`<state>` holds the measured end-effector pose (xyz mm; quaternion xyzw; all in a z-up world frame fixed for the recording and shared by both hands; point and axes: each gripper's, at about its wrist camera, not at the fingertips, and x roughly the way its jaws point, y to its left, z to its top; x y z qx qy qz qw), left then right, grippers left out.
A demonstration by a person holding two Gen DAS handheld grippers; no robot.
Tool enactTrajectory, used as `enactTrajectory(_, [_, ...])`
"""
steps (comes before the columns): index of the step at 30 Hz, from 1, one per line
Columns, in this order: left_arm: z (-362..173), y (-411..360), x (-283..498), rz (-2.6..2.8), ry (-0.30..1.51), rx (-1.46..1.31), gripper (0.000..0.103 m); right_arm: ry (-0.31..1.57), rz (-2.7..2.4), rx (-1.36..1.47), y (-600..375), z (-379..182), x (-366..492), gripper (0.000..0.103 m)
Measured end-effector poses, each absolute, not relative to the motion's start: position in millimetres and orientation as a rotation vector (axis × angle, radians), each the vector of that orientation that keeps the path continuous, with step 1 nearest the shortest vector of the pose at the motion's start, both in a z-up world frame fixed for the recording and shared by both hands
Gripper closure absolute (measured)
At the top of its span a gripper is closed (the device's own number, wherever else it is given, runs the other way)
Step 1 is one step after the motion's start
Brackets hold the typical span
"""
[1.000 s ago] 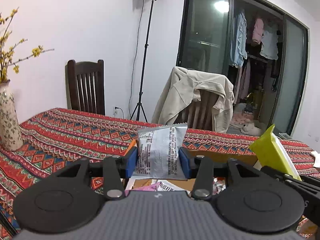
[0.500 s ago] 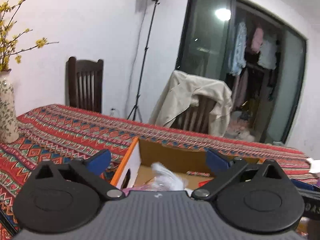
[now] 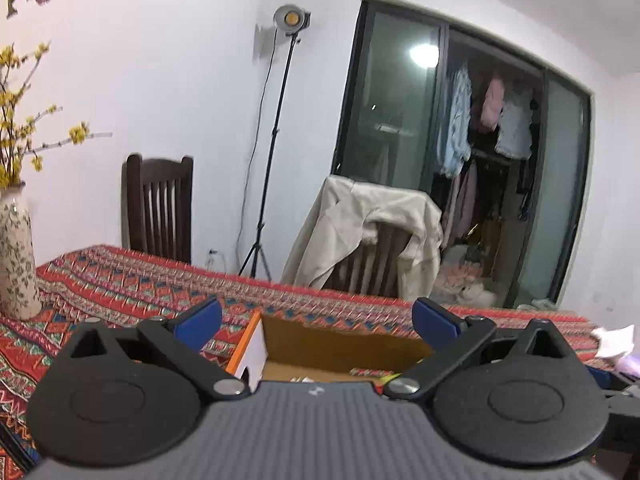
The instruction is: Organize snacks
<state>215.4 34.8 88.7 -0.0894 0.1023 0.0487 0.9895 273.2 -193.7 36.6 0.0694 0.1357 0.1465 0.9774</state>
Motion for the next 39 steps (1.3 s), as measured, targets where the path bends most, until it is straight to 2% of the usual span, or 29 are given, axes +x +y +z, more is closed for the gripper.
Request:
enactTrajectory(11, [110.6,39.6,127.1,0.046,0.162,-0.178,0.000,0.221,0.341,0.081,-208.1,70.2,186.1,0.000])
enactTrajectory(23, [76.7,51.7,51.9,0.020,0.216,-0.165,0.000,0.269,0.341,0.081,-223.8,46.2,105.2,0.000])
enactTrajectory(39, [37.4,49.2,23.9,0.015,0.331,-0.157,0.000,0.363,0.309,0.089,-236.7,12.1,71.6,0.000])
